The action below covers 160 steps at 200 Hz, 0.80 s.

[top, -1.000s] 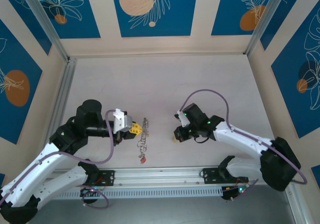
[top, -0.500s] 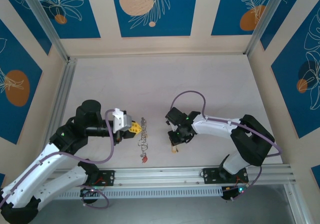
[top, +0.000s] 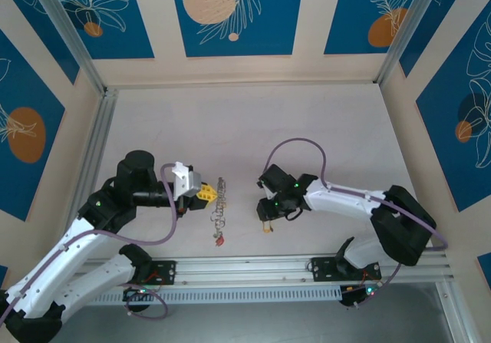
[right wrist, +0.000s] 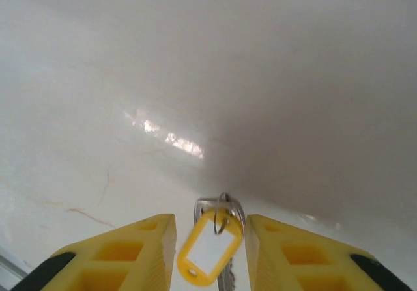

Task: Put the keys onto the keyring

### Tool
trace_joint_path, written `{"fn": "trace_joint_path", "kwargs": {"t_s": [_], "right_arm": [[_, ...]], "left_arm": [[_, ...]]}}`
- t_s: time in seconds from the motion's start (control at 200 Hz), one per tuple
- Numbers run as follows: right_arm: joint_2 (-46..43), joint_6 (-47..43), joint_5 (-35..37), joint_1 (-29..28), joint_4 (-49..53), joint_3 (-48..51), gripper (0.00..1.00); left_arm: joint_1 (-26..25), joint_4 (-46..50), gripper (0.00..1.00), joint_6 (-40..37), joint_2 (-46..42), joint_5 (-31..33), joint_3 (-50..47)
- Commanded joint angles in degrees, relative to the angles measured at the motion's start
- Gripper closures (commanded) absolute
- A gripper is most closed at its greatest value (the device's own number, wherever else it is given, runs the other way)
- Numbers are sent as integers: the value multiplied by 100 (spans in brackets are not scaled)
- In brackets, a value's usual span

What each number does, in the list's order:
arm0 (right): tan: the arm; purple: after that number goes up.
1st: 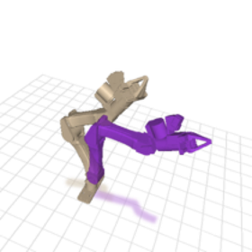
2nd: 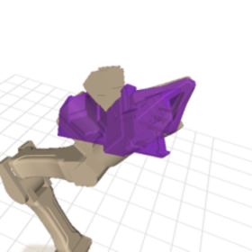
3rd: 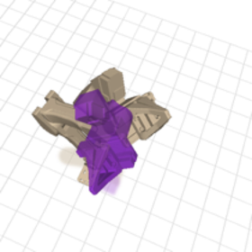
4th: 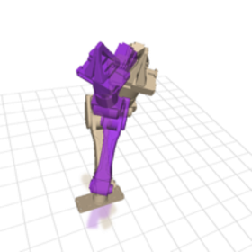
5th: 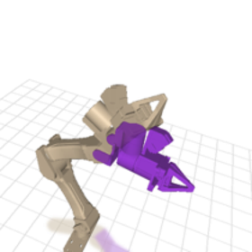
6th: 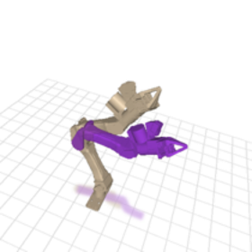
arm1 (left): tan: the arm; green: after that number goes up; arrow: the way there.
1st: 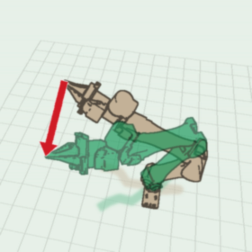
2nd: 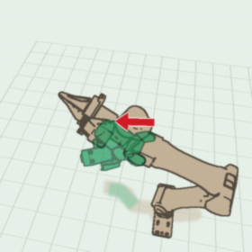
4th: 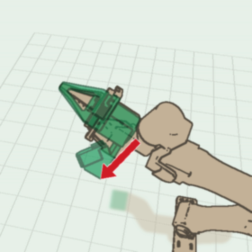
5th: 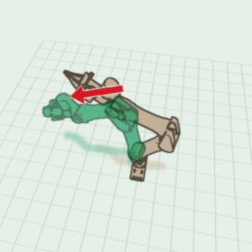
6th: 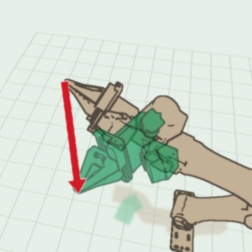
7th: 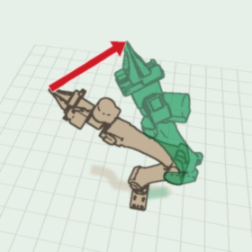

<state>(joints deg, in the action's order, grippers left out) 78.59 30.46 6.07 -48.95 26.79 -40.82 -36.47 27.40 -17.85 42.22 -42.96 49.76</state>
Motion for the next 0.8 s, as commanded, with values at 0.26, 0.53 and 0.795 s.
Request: {"fn": "trace_joint_path", "kwargs": {"t_s": [0.26, 0.53, 0.795], "right_arm": [[-641, 216, 479, -382, -1207, 1020, 63], [-410, 260, 862, -572, -1911, 1280, 68], [-344, 289, 1139, -676, -1648, 1199, 80]], "left_arm": [[175, -408, 100, 189, -91, -448, -36], [242, -482, 100, 241, -126, -538, -45], [281, -525, 100, 273, -139, -602, -45]]}}
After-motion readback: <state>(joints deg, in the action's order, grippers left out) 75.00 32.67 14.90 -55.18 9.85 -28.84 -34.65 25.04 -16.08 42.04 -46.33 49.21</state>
